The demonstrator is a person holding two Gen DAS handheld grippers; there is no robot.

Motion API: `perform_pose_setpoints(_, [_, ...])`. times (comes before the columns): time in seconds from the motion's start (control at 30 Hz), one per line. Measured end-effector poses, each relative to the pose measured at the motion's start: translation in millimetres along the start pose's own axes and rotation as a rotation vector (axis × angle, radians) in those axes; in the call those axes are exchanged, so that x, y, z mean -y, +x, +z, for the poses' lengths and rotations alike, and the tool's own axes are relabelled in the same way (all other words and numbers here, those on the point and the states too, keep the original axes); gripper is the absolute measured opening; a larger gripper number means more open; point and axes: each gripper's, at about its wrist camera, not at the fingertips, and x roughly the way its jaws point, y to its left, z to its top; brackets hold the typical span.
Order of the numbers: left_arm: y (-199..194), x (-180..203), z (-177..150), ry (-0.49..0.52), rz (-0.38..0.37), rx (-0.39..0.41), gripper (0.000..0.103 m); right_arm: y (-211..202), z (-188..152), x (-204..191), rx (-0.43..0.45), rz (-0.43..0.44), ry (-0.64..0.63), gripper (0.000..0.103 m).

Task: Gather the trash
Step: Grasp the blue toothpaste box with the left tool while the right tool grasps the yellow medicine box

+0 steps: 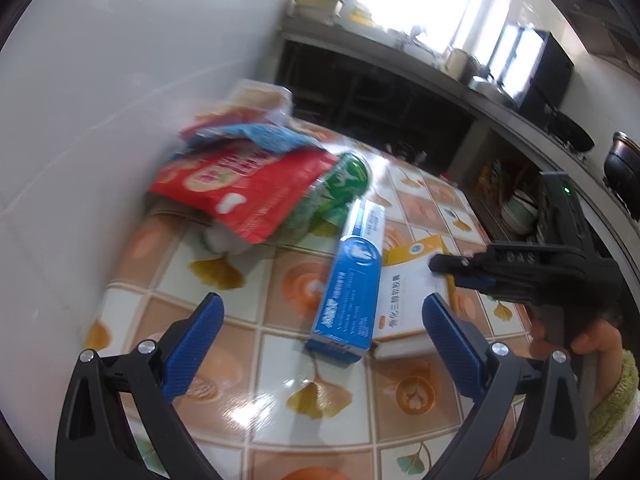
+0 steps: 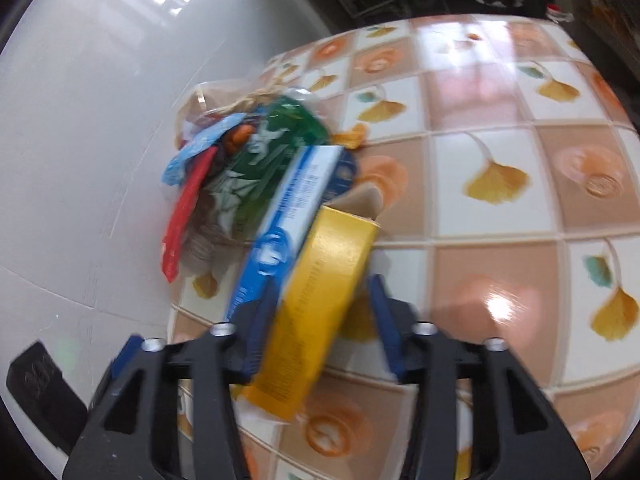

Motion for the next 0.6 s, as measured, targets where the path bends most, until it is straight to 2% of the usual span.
perform_pose_setpoints(0.07, [13.1,5.6,3.5,0.019,-0.025,-0.029,0.096,-5.7,-6.8,20.8,-0.006,0.029,0.059,0.037])
perform_pose_setpoints(0.2, [42.5,23.8,3.9,0.107,-0.026,-0.092,0.083,-9.1,-13.7,42.9,-0.008,0.051,0.115,0.035])
perform_pose_setpoints(0.33, [73.0,39.0,0.0,0.198,0.051,-0.169,0.071,-16.8,-22.2,59.6,-0.007,0.091,0.141,0.035])
perform_pose_setpoints(0.47, [95.9,40.7,-4.1,0.219,0.127,-0.234,0.049,-26.0,-27.9,77.8,-0.009,0.132,0.160,0.034])
perform_pose_setpoints(0.6, [96.7,44.1,-6.1,0.227,0.139,-0.234,0.048,-33.6,-33.8,97.8,-0.034,0.188,0.177,0.034])
